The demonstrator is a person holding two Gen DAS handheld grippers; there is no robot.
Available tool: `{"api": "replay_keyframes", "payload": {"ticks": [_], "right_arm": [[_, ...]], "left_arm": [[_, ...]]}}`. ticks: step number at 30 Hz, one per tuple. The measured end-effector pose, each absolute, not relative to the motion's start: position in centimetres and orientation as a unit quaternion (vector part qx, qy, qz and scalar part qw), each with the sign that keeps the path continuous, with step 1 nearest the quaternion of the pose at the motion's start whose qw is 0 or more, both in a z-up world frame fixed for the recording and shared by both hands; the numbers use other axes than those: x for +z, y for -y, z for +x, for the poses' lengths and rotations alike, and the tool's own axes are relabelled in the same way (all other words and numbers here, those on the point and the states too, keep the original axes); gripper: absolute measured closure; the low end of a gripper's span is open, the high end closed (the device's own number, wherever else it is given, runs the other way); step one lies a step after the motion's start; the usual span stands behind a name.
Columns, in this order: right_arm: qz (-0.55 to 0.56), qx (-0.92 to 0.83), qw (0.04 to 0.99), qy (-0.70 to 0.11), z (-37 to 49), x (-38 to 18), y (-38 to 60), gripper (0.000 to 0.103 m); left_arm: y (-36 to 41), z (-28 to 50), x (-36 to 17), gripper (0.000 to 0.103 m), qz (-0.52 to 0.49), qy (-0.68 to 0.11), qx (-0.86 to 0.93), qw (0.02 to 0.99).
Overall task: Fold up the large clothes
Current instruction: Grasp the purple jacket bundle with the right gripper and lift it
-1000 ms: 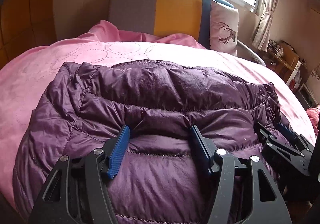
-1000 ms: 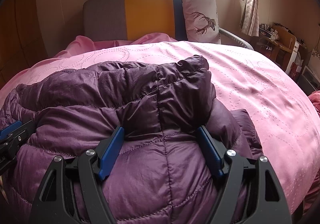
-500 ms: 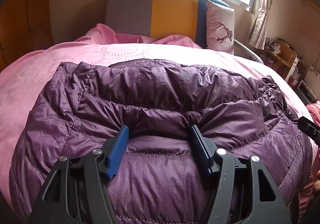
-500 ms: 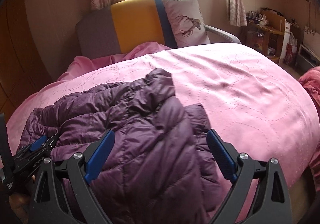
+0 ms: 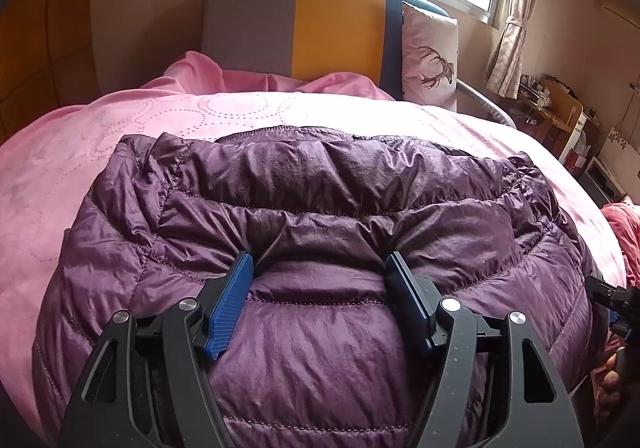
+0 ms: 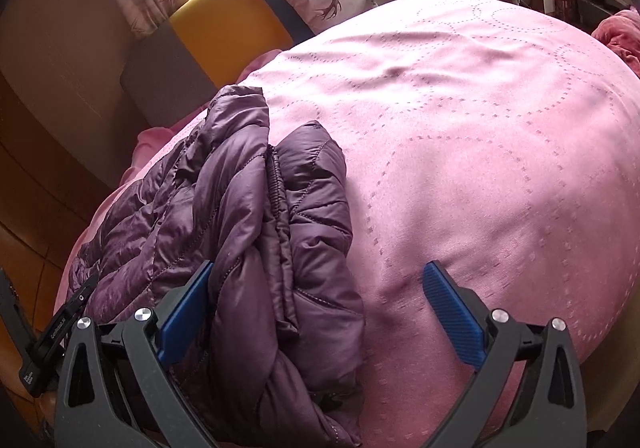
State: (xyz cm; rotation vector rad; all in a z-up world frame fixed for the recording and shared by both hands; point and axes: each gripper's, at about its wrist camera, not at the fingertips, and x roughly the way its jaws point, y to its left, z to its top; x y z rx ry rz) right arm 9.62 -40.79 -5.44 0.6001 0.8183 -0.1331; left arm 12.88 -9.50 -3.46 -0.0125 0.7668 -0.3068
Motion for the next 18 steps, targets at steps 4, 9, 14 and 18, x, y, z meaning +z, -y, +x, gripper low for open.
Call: {"api": "replay_keyframes", "payload": {"ticks": [4, 9, 14, 18], "right_arm": [[0.294, -0.055, 0.871, -0.389, 9.3, -5.5, 40.8, 0.002], [0.312, -0.033, 0.868, -0.386, 9.0, -5.7, 41.3, 0.002], [0.32, -0.005, 0.865, -0.387, 8.9, -5.9, 41.4, 0.002], [0.328, 0.012, 0.863, -0.384, 8.7, -6.1, 41.4, 0.002]], "left_arm": [[7.8, 12.5, -1.9, 0.035, -0.012, -0.361, -0.148, 0.921], [5.5, 13.1, -0.6, 0.035, -0.048, -0.365, -0.14, 0.919], [7.5, 11.4, -0.9, 0.035, 0.0, -0.36, -0.165, 0.918], [8.0, 12.0, -3.6, 0.038, 0.001, -0.389, -0.168, 0.906]]}}
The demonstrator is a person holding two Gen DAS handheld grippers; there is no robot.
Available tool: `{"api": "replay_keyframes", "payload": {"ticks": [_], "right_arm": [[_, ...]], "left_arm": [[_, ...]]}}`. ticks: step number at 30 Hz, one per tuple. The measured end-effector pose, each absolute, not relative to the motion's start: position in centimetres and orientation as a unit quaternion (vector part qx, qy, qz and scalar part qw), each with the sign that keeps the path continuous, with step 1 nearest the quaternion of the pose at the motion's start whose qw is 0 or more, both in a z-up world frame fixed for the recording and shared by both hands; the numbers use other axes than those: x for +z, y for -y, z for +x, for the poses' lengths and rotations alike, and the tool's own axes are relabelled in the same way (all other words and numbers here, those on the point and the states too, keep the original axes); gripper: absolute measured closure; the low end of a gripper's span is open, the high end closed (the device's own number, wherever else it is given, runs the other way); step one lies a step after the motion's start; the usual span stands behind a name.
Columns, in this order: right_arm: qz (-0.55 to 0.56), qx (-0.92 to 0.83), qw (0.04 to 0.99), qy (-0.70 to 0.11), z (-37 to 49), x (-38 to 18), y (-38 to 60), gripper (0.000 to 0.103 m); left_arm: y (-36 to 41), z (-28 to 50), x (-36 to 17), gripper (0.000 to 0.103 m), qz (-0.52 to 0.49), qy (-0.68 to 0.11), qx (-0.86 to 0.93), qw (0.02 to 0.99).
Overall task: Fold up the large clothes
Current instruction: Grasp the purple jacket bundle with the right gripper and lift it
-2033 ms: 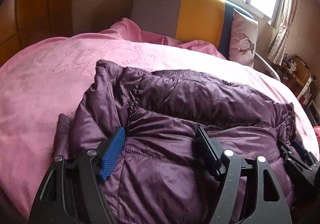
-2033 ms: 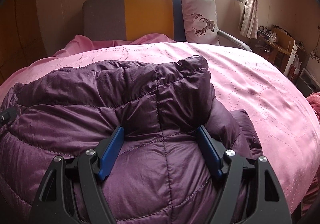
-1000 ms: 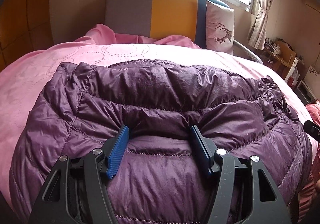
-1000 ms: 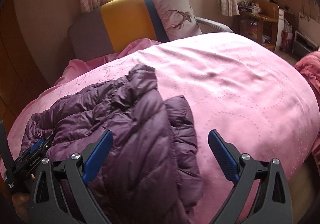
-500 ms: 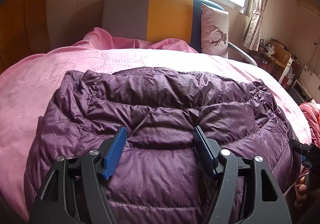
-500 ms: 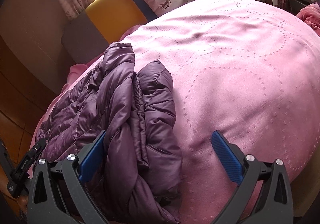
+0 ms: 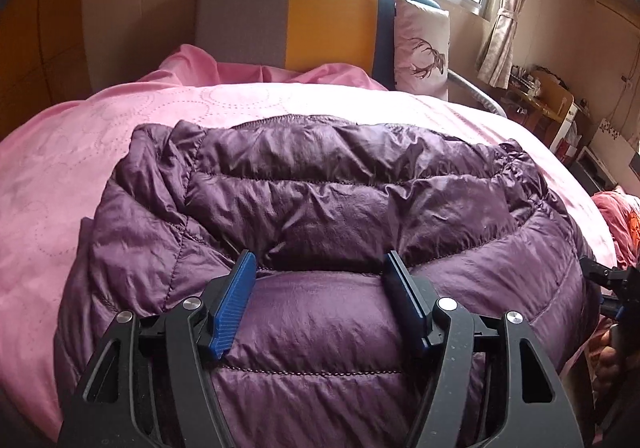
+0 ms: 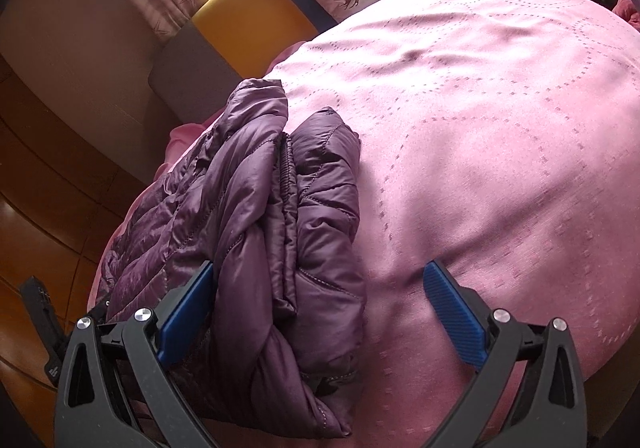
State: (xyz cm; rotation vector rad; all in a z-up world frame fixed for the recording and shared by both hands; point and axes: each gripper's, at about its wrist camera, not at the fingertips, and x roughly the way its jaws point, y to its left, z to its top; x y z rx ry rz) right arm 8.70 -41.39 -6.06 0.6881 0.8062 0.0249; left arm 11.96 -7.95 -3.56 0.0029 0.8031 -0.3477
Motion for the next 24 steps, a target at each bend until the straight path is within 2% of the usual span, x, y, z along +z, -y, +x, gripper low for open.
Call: {"api": "replay_keyframes", "payload": {"ticks": [8, 9, 10, 13, 14, 18, 24], "right_arm": [[0.315, 0.071, 0.859, -0.397, 9.3, -6.0, 38.9, 0.003], [0.314, 0.072, 0.859, -0.397, 9.4, -6.0, 38.7, 0.009], [0.318, 0.08, 0.858, -0.395, 9.4, -6.0, 38.5, 0.022], [0.34, 0.099, 0.848, -0.395, 9.5, -6.0, 38.1, 0.043], [0.338, 0.101, 0.849, -0.394, 9.5, -5.7, 37.9, 0.046], [0.318, 0.104, 0.858, -0.39, 9.4, -3.3, 36.8, 0.067], [0.254, 0.155, 0.887, -0.352, 8.7, 3.3, 32.1, 0.073]], "left_arm": [[8.5, 12.3, -5.0, 0.038, 0.012, -0.388, -0.176, 0.904], [8.4, 12.3, -5.1, 0.038, 0.012, -0.388, -0.178, 0.905], [8.5, 12.3, -5.1, 0.038, 0.012, -0.387, -0.179, 0.905], [8.4, 12.3, -5.3, 0.038, 0.007, -0.387, -0.184, 0.904], [8.3, 12.3, -5.4, 0.038, 0.005, -0.388, -0.185, 0.903], [8.0, 12.4, -5.7, 0.038, -0.004, -0.39, -0.191, 0.901], [7.5, 12.8, -5.9, 0.038, -0.024, -0.395, -0.204, 0.895]]}}
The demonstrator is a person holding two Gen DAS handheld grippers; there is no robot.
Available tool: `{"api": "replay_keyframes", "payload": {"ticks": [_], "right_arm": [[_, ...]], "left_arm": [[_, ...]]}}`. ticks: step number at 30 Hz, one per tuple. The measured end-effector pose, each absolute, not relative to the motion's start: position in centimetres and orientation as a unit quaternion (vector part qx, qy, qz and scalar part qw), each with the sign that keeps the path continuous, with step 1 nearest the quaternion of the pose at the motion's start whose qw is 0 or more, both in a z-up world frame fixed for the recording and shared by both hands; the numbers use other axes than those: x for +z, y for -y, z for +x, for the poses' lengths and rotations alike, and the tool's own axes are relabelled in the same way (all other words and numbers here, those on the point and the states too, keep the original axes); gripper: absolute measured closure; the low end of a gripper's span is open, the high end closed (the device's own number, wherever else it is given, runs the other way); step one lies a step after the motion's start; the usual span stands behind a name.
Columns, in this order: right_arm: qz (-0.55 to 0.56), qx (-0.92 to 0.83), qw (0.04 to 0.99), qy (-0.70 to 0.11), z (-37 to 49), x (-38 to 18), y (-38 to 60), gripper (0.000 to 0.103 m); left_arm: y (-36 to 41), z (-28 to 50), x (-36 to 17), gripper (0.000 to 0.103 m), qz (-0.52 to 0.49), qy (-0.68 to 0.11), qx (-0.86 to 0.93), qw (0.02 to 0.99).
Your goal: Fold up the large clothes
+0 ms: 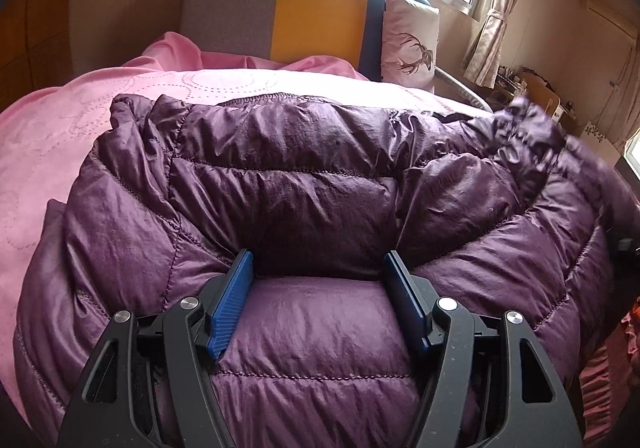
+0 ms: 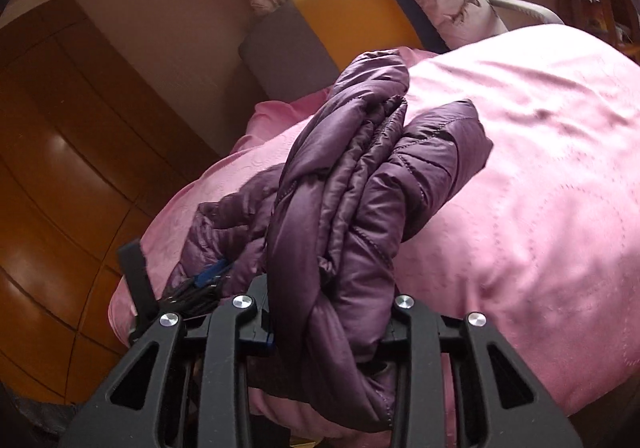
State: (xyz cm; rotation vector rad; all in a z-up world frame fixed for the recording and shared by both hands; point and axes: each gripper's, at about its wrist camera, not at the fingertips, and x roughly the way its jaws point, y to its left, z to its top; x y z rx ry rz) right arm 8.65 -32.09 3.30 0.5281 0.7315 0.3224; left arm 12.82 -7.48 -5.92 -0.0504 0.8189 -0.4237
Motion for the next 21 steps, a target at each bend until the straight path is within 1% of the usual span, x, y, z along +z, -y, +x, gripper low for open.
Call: {"api": "replay_keyframes", "payload": {"ticks": [4, 7, 11, 13, 15, 18, 21], "right_arm": [[0.207, 0.211, 0.893, -0.339, 9.4, 6.8, 26.2, 0.073], [0.162, 0.242, 0.893, -0.343, 10.4, 8.1, 20.9, 0.074], [0.114, 0.249, 0.891, -0.361, 11.7, 8.0, 15.5, 0.075], [0.098, 0.241, 0.893, -0.367, 11.9, 8.0, 14.1, 0.075], [0.087, 0.235, 0.896, -0.368, 11.8, 8.0, 13.6, 0.076], [0.062, 0.219, 0.9, -0.371, 12.1, 8.1, 12.2, 0.076], [0.015, 0.209, 0.904, -0.372, 11.5, 7.5, 10.4, 0.075]], "left_arm": [[7.4, 13.1, -6.1, 0.038, -0.036, -0.398, -0.213, 0.892], [7.2, 13.4, -6.1, 0.038, -0.048, -0.401, -0.221, 0.888], [6.8, 13.9, -6.1, 0.038, -0.061, -0.406, -0.24, 0.88], [6.0, 14.3, -5.8, 0.041, -0.069, -0.411, -0.253, 0.873], [4.9, 14.5, -5.3, 0.049, -0.093, -0.417, -0.271, 0.863], [2.0, 14.0, -3.9, 0.05, -0.115, -0.426, -0.294, 0.848], [-2.1, 12.7, -1.9, 0.05, -0.123, -0.402, -0.299, 0.857]]}}
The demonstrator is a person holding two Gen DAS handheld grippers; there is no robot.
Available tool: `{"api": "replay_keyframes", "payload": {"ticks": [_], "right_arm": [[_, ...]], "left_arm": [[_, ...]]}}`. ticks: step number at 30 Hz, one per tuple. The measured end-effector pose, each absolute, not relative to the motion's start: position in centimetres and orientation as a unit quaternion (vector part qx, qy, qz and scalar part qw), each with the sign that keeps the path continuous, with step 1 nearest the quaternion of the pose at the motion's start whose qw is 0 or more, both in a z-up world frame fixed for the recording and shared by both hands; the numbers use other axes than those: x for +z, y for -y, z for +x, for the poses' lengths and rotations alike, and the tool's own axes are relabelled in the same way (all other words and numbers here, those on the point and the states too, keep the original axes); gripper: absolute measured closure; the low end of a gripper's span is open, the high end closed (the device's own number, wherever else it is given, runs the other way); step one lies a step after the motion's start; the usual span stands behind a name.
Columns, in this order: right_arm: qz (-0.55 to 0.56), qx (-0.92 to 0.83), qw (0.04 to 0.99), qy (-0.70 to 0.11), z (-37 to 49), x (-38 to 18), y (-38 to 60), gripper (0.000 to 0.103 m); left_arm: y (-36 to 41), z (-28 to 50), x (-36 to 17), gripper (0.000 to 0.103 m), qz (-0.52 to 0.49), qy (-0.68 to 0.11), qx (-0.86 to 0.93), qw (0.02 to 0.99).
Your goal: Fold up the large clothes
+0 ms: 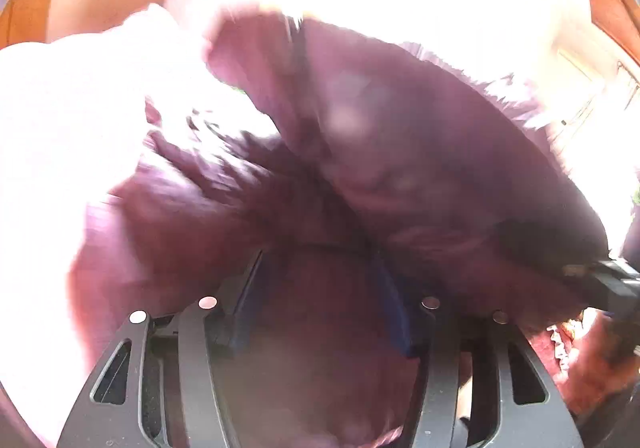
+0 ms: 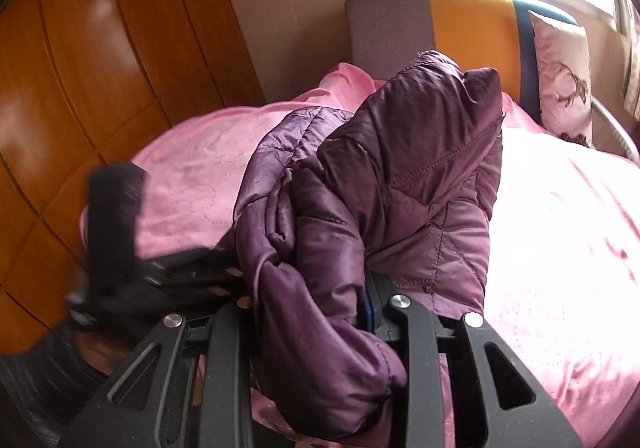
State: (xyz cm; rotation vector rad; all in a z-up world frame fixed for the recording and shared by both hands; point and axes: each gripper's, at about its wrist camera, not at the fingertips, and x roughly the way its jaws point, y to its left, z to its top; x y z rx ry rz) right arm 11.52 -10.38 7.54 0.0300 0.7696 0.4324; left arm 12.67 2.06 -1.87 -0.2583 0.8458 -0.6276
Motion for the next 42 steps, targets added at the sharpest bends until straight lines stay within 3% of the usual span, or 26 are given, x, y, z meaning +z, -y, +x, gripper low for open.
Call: {"api": "replay_keyframes", "payload": {"ticks": [4, 9, 17, 19, 20, 21, 22, 24, 29, 31, 34, 42], "right_arm": [[-0.083, 0.204, 0.905, -0.365, 10.6, 5.3, 5.6, 0.075], [-0.187, 0.189, 0.903, -0.337, 9.6, 1.8, 0.4, 0.074], [-0.202, 0.193, 0.914, -0.293, 7.5, 1.0, 0.0, 0.062], [-0.19, 0.204, 0.915, -0.29, 7.4, 1.3, 0.2, 0.053], [-0.183, 0.212, 0.916, -0.289, 7.3, 1.6, 0.5, 0.048], [-0.174, 0.222, 0.916, -0.285, 7.2, 1.6, 0.7, 0.035], [-0.163, 0.236, 0.916, -0.281, 7.1, 2.0, 1.0, 0.029], [-0.134, 0.271, 0.911, -0.281, 6.7, 3.0, 2.3, 0.027], [0.018, 0.39, 0.868, -0.308, 5.9, 6.9, 10.5, 0.025], [0.04, 0.376, 0.873, -0.306, 6.2, 7.6, 13.8, 0.041], [0.023, 0.32, 0.891, -0.322, 7.5, 6.5, 16.4, 0.051], [-0.068, 0.286, 0.889, -0.351, 8.0, 1.9, 11.7, 0.05]], "left_arm": [[-8.5, 11.7, 0.3, 0.047, -0.19, -0.368, -0.315, 0.854], [-13.2, 11.4, 2.7, 0.027, -0.269, -0.317, -0.342, 0.843], [-9.0, 14.4, 2.8, 0.025, -0.223, -0.36, -0.368, 0.828], [-7.1, 15.3, 2.5, 0.025, -0.203, -0.382, -0.372, 0.821], [-6.3, 15.6, 2.4, 0.035, -0.197, -0.395, -0.38, 0.813], [-5.5, 16.2, 2.3, 0.06, -0.188, -0.406, -0.389, 0.805], [-4.7, 16.5, 2.2, 0.071, -0.164, -0.414, -0.383, 0.809], [-4.1, 16.8, 2.2, 0.087, -0.151, -0.421, -0.377, 0.811], [-5.3, 17.7, 2.3, 0.09, -0.149, -0.432, -0.363, 0.812], [-6.0, 18.1, 2.2, 0.09, -0.157, -0.437, -0.358, 0.81], [-7.5, 17.9, 2.2, 0.09, -0.168, -0.442, -0.351, 0.808], [-9.8, 18.6, 1.1, 0.09, -0.167, -0.477, -0.287, 0.814]]}}
